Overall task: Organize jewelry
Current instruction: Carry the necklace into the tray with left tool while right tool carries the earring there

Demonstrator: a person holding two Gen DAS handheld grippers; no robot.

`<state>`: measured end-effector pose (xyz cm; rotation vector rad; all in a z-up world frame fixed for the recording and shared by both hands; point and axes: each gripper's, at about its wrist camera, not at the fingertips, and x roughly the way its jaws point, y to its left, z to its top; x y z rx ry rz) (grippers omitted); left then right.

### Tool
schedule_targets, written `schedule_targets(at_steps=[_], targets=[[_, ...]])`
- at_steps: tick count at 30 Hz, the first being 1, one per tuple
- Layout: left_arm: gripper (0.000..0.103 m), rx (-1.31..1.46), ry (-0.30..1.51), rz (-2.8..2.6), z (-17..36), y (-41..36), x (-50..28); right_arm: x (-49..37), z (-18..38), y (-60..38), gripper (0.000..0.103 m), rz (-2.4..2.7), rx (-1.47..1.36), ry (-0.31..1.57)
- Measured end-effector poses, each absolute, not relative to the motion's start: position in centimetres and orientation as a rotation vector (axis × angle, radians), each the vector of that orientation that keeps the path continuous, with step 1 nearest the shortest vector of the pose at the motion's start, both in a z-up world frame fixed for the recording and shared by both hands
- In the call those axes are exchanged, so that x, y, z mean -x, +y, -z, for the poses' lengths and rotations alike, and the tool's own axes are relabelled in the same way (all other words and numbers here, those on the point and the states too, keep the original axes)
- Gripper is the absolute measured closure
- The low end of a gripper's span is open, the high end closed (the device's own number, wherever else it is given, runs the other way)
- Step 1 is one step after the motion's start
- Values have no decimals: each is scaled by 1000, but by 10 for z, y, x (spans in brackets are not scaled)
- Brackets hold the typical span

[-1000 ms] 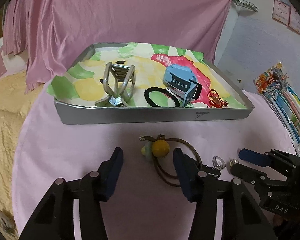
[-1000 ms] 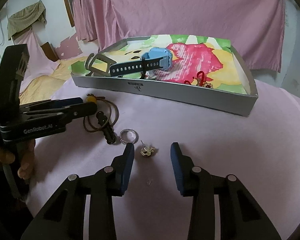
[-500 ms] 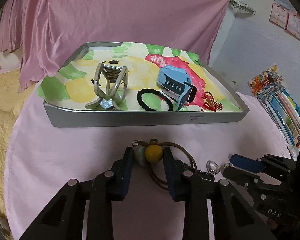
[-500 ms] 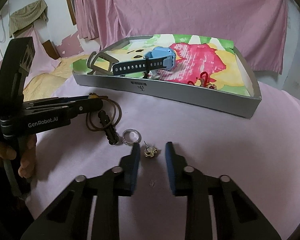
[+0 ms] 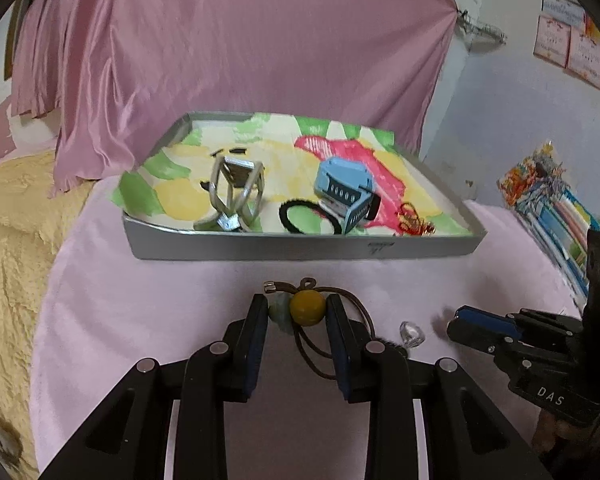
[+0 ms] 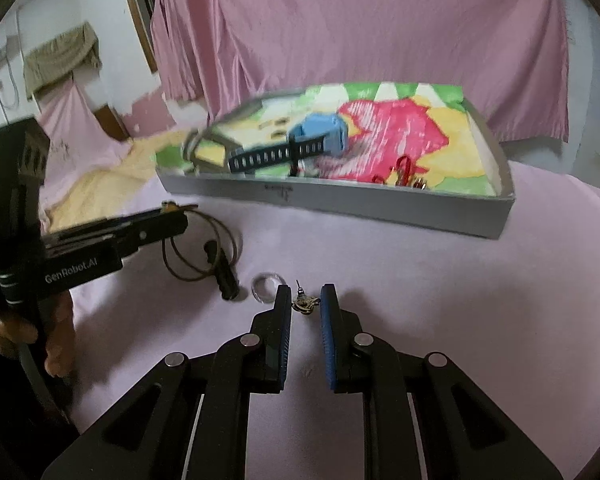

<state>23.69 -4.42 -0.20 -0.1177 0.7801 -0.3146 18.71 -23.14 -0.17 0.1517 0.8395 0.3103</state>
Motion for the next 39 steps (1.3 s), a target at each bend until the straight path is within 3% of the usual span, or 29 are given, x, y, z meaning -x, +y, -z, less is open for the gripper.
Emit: schedule_targets(at_steps=[11,28,39], targets=[[75,129,648,324,-38,-45,-239,-190,-21,-249,90,-284,-167,708],[75,187,594,293,-53,-56,-278,-223,-35,-270,90,-238,-171,647],[75,90,738,198,-29,-76,-339,-279,-16,-272,90,-216,-153,759]])
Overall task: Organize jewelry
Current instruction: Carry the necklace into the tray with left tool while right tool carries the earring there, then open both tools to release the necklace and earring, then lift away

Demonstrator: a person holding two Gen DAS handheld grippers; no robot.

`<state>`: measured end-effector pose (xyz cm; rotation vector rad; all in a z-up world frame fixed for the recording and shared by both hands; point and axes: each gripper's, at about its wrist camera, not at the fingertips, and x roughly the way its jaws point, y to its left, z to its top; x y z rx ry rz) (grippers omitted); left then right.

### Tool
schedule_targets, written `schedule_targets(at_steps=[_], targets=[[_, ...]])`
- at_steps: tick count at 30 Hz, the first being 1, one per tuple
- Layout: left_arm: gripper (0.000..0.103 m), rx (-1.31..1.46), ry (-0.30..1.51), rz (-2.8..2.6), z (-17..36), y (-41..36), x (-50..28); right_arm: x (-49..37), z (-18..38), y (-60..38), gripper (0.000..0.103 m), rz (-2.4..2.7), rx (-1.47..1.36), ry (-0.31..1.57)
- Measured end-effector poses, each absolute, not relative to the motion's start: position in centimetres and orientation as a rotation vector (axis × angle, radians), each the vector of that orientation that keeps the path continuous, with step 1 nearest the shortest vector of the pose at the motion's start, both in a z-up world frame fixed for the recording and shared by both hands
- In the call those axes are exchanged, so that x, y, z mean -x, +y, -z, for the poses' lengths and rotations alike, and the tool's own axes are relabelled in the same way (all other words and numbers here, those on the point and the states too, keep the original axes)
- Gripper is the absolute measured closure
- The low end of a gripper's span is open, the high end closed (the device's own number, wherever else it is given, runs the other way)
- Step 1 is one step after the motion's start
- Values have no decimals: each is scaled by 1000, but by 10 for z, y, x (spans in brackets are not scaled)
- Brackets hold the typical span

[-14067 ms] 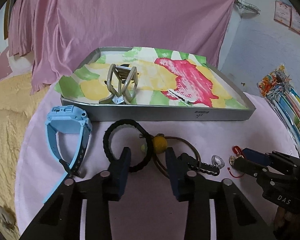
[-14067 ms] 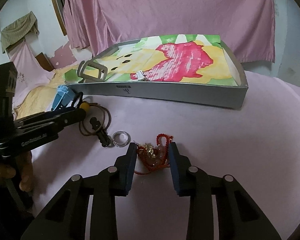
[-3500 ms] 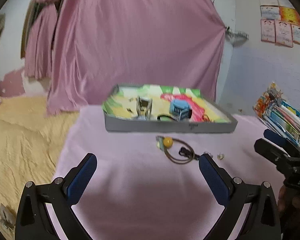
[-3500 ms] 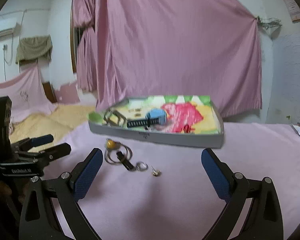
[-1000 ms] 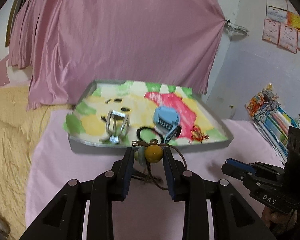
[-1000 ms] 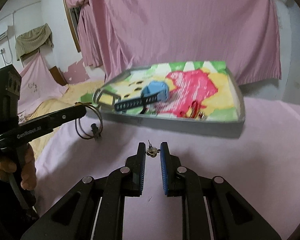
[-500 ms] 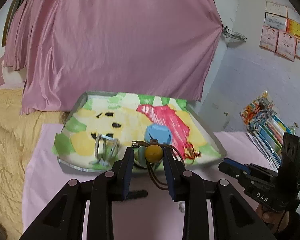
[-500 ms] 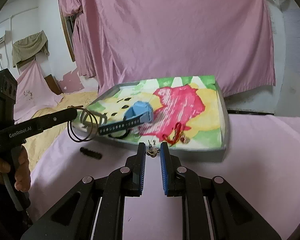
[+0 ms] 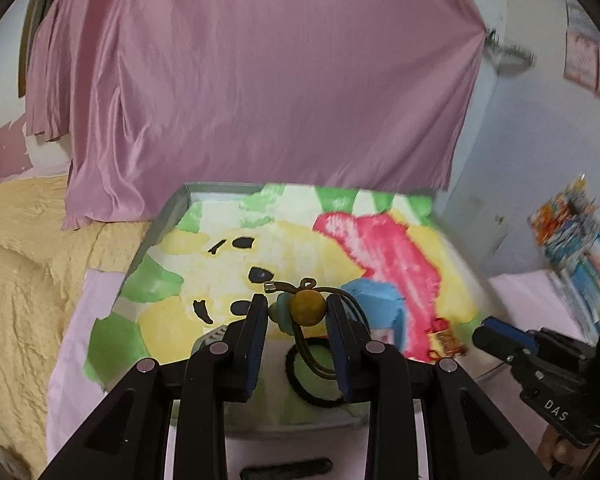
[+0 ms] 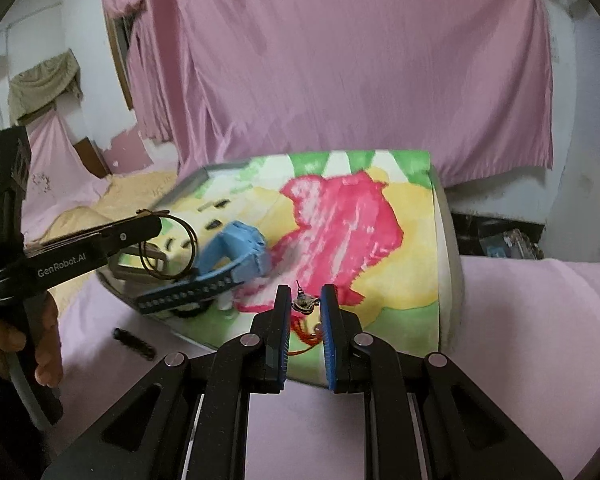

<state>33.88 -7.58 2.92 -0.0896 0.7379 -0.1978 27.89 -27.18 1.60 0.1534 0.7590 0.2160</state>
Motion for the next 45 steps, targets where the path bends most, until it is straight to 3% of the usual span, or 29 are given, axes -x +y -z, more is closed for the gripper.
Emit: schedule_targets(at_steps=[16,21,26,29,31,35,39,42,45], targets=[[74,-66,767,164,-21,-93,-342,-301,7,-267,86,-196,-123,870],[56,-47,778,182,-19,-92,-340,-302,8,-264,76,-199,-113,878],[55,-2,760,186,-22,-84,-334,-297,5,-265,76,-194,-115,855],[44,48,718,187,-29,-74,-325,-290,-3,-268,75,-179,-126,808],[35,80,679,190,-35,-68,-317,-282,-12,-271,61,-169,-142,755],[25,119,603,191,-45,-57,-298,-262,-31,-272,53,-154,-150,654],[13,153,538,193,-53,-45,-274,-236,-48,-269,26,-152,-153,547],[4,174,480,187,-57,-34,-253,-215,-58,-265,19,-152,-160,479],[1,191,413,180,-60,-24,-230,-193,-66,-260,11,-152,-166,425]])
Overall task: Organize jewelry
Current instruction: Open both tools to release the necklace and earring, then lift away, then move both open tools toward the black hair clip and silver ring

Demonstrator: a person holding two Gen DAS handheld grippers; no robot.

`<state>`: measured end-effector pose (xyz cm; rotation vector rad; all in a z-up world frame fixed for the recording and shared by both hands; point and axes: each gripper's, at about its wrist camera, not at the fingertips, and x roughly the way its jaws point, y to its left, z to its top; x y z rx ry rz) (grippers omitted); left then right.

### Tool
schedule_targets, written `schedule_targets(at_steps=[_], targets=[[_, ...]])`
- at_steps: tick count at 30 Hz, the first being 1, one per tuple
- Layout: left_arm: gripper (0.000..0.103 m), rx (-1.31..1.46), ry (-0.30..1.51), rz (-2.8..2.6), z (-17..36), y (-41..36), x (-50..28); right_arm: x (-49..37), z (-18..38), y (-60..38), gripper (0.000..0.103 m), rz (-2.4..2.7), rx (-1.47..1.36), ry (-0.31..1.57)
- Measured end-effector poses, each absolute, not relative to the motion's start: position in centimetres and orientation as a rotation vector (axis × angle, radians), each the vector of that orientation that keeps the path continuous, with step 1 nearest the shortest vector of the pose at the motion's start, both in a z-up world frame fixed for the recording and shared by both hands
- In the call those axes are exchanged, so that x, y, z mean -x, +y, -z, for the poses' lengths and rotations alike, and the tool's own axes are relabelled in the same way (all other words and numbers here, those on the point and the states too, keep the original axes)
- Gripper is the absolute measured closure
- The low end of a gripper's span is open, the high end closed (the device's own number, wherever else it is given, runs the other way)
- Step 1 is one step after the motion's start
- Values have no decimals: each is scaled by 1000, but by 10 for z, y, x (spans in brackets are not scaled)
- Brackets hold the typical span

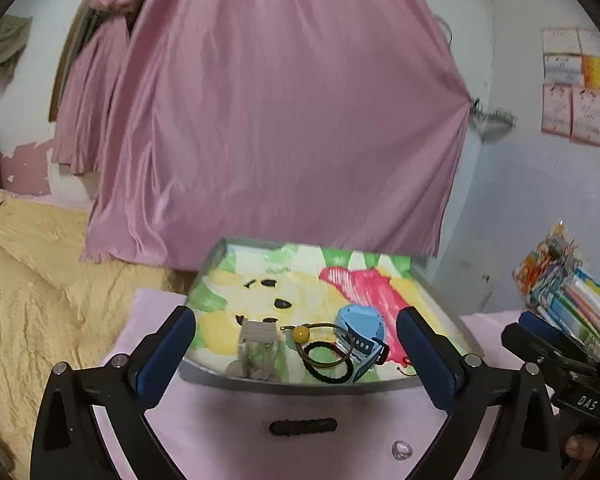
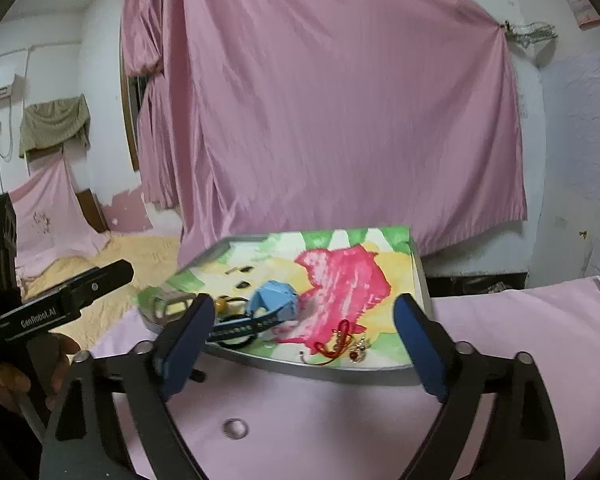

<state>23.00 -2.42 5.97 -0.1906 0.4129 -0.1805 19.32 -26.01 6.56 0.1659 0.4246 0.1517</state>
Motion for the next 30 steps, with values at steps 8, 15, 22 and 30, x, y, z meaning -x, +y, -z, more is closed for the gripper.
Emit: schedule_targets(at_steps=[8,15,22,30], targets=[[0,151,348,170,-56,-13,-184,-143,-70,-247,10,-155,-164,317],[0,34,362,164,-46,-10,-160,-117,-67,-233,9,-161,-125,295],[0,-41,426,174,-36,-5,-162,-122,-54,-225,9,-172,-102,392],[1,-107,589,250,-23,-10,-191,-154,-32,-218,9,-198,-65,602]])
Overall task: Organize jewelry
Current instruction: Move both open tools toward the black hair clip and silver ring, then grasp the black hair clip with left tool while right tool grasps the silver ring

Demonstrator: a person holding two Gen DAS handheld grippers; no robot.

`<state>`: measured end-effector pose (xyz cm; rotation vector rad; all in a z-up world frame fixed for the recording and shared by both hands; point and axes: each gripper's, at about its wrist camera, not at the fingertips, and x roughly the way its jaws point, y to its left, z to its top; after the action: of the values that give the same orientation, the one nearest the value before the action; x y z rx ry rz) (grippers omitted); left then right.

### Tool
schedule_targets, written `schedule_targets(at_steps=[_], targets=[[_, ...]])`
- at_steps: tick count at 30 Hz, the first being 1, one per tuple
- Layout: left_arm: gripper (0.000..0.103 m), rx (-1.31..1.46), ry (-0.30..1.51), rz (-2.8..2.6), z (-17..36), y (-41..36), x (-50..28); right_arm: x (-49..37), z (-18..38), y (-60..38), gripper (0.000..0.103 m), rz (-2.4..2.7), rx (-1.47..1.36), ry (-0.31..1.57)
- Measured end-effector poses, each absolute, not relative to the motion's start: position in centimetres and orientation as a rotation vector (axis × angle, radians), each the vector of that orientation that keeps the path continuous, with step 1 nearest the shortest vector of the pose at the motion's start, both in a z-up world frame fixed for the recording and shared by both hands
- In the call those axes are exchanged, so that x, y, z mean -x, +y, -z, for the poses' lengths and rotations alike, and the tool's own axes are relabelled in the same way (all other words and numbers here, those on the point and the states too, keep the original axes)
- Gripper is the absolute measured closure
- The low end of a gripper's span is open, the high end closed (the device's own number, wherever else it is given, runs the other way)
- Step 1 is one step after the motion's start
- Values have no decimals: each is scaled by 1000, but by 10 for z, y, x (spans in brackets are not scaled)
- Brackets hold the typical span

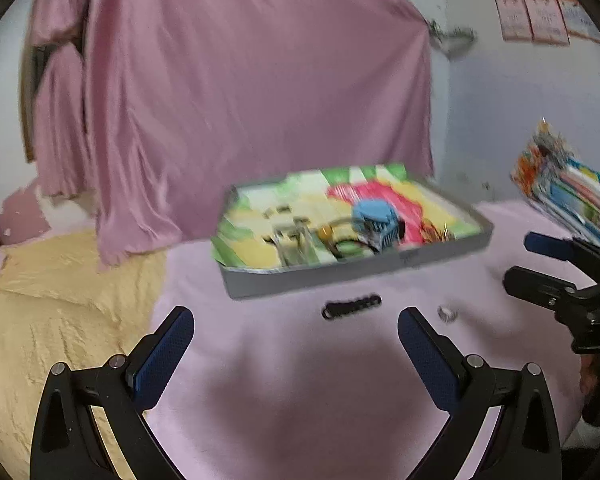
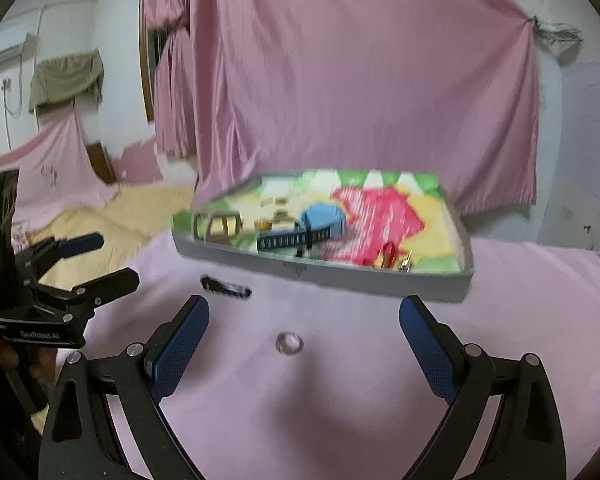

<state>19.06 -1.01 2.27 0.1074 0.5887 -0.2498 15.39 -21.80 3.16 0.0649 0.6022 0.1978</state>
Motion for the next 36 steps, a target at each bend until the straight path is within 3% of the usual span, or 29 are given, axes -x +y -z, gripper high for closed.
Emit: schedule_targets(at_steps=[8,11,12,17,22,32,36], targets=[[1,-92,714,270,-5,-11,-221,-174,-15,-217,11,-219,-40,749],[2,-107,738,280,-2,-16,-229,-182,-10,-215,30,-248,-26,800],[5,-114,745,286,-1,-18,-232,-185,-8,-214,37,-260,-22,821],[20,-143,786,333,6,-27,-244,-195,2,-206,45,-309,-11,888],[38,-146,822,367,12,-32,-259,-203,8,-202,63,-331,-1,928],[43,-153,838,409,17,-40,-275,-208,6,-191,73,-335,72,926],[54,-167,851,431,18,-45,-277,-209,6,-191,81,-320,96,917]])
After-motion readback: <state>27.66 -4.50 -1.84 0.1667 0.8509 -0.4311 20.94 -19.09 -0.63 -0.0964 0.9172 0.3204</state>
